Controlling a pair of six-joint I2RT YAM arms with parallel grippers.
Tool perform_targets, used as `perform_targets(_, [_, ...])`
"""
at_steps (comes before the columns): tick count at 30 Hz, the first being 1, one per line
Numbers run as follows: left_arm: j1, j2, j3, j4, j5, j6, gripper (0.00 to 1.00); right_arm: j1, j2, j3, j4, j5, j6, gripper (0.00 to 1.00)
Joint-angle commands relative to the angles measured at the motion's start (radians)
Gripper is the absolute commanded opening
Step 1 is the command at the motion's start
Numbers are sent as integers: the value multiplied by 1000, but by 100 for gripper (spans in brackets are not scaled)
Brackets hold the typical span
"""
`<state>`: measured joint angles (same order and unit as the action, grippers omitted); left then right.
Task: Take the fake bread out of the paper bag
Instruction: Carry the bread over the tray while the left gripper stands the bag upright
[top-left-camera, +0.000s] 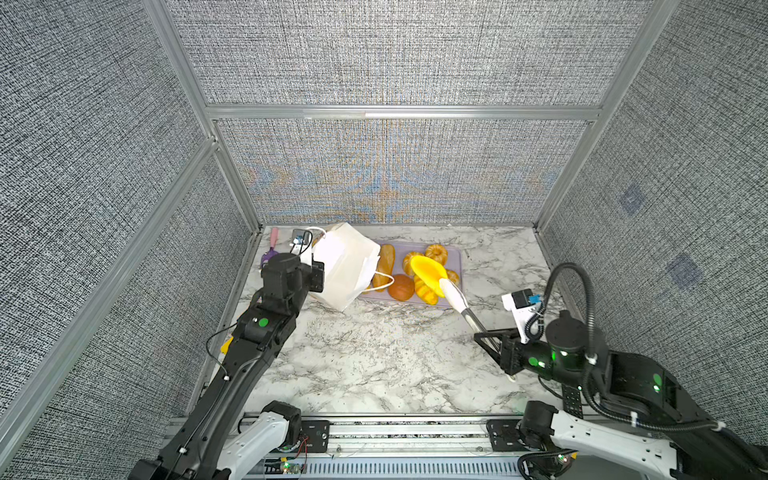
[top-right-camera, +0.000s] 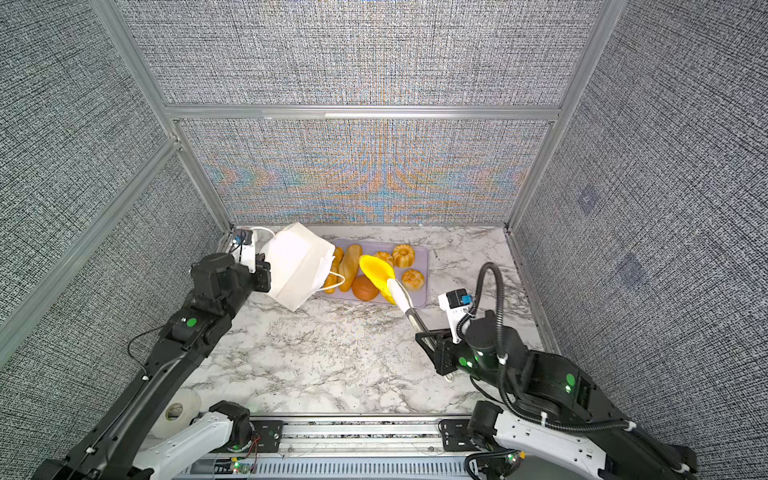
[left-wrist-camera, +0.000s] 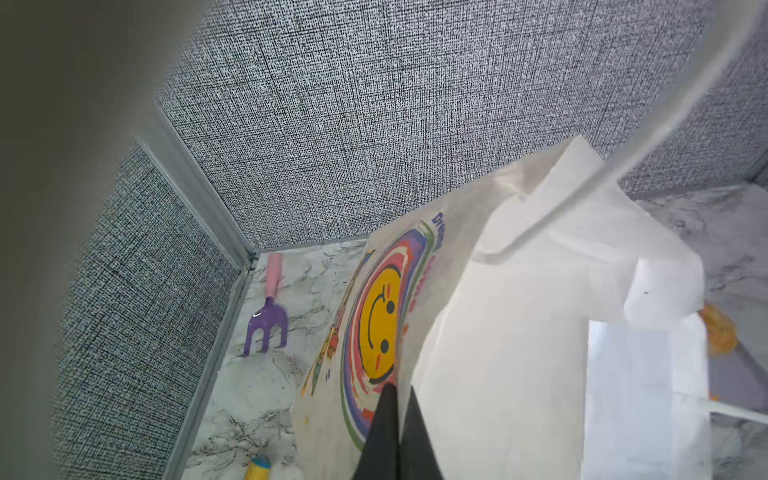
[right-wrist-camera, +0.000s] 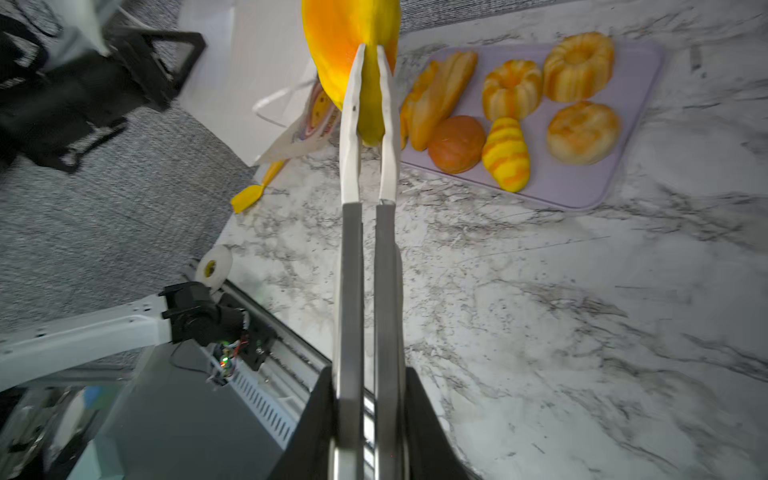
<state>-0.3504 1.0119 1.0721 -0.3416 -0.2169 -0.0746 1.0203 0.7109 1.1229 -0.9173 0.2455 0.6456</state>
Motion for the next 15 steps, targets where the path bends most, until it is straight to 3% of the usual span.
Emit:
perform_targets(1, [14, 63, 113, -154, 29, -172, 0, -34, 80, 44, -27, 156, -62, 0])
perform_targets(4, [81, 129, 219, -198, 111, -261, 0, -114, 121, 50, -11, 135, -94, 0])
perform_targets(8, [242, 215, 278, -159, 328, -369, 0, -239, 157, 17, 14, 55, -134, 0])
perform_targets(15, [433, 393, 301, -45, 593, -468, 0, -300, 200, -3, 38, 23, -188, 0])
